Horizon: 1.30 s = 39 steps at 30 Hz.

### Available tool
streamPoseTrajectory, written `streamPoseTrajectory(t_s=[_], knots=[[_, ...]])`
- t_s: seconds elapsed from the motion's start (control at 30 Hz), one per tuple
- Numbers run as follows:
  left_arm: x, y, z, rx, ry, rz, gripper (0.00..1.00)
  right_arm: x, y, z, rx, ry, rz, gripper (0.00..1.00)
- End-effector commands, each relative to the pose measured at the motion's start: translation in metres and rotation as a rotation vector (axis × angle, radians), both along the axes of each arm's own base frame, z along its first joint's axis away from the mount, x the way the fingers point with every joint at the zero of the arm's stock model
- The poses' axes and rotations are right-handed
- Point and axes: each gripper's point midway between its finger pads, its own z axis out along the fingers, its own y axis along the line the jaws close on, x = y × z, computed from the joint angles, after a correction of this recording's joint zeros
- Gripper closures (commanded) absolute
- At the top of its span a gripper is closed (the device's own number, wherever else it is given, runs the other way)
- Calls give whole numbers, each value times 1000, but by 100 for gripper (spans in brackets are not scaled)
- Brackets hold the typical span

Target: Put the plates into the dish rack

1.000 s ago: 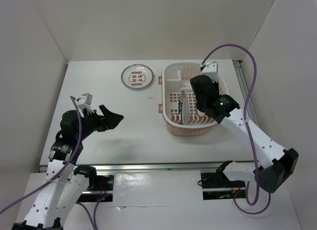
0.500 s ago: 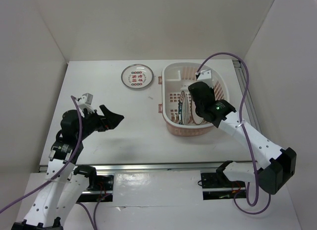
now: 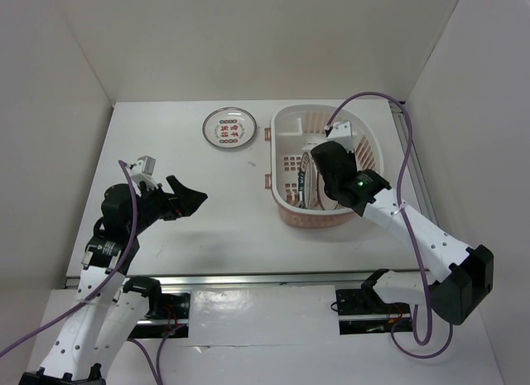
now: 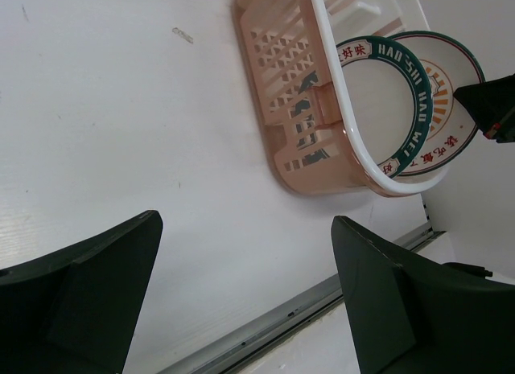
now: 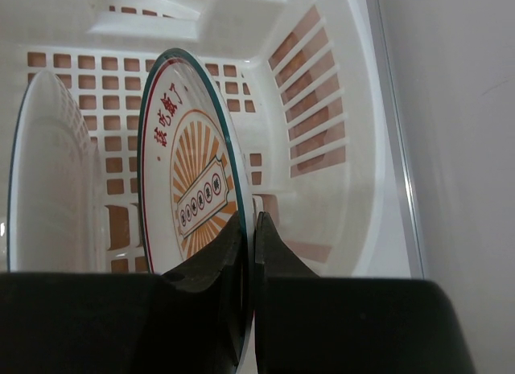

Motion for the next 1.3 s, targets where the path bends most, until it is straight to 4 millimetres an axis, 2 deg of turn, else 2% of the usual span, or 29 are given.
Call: streamPoseTrajectory(t_s=[0.0, 0.47, 0.73, 0.77, 0.83, 0.87, 0.97, 1.13, 1.27], knots=[[2, -3, 25, -11, -86, -21, 0, 4, -2, 15, 22, -77, -46, 100], [2, -2, 27, -9, -95, -12, 0, 1, -1, -5, 22, -31, -52, 100], [3, -1, 27, -7, -95, -3, 0, 2, 8, -13, 34, -7, -26, 97], [3, -1, 27, -7, -95, -3, 0, 3, 8, -15, 28, 0, -26, 90], [3, -1, 27, -7, -95, -3, 0, 3, 9, -15, 36, -2, -30, 83], [3, -1, 27, -7, -95, -3, 0, 3, 9, -15, 36, -2, -30, 72], [3, -1, 27, -7, -95, -3, 0, 2, 12, -16, 43, -5, -25, 59], [4, 1, 27, -4, -96, 6, 0, 0, 16, -6, 51, -18, -28, 47], [4, 1, 27, -4, -96, 6, 0, -5, 18, 10, 72, -38, -34, 39]])
